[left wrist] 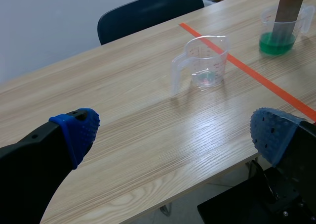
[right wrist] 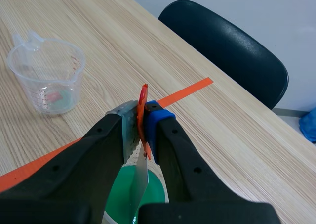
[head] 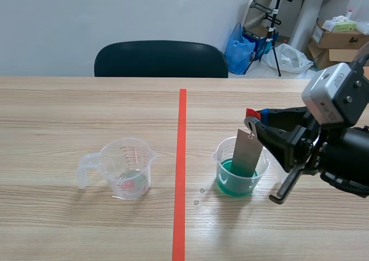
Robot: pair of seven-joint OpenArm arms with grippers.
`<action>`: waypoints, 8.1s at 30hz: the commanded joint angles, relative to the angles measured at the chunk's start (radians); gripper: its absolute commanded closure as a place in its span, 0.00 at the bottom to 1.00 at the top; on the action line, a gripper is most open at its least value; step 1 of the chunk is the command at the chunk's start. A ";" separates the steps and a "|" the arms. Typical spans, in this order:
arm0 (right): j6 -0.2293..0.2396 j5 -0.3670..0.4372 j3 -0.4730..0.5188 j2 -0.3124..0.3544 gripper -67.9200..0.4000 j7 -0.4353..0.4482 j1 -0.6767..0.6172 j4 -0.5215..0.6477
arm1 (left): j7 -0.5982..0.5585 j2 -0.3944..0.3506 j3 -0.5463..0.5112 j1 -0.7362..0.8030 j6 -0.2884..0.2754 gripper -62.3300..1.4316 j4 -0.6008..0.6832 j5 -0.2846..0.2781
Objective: Do the redox reaction experiment
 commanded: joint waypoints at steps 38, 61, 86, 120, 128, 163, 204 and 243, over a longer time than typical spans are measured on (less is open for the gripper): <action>-0.003 0.014 0.002 0.009 0.98 0.010 0.017 0.005 | -0.023 -0.003 -0.012 0.001 0.002 0.00 0.004 -0.011; -0.003 0.014 0.002 0.009 0.98 0.010 0.017 0.005 | -0.023 -0.003 -0.012 0.001 0.002 0.00 0.005 -0.011; -0.003 0.022 0.029 0.034 0.98 0.010 0.008 0.076 | -0.022 -0.003 -0.012 0.001 0.002 0.00 0.005 -0.011; -0.003 0.337 0.184 0.158 0.98 -0.332 -0.033 0.410 | -0.018 -0.003 -0.012 0.001 0.002 0.00 0.005 -0.010; -0.003 0.375 0.252 0.158 0.98 -0.402 -0.076 0.507 | -0.018 -0.003 -0.012 0.001 0.002 0.00 0.005 -0.010; -0.003 0.417 0.292 0.159 0.98 -0.454 -0.075 0.525 | -0.018 -0.003 -0.012 0.001 0.002 0.00 0.005 -0.010; -0.003 0.416 0.291 0.159 0.98 -0.454 -0.075 0.525 | -0.018 -0.003 -0.012 0.001 0.002 0.00 0.005 -0.010; -0.003 0.416 0.291 0.159 0.98 -0.454 -0.075 0.525 | -0.018 -0.003 -0.012 0.001 0.002 0.00 0.005 -0.010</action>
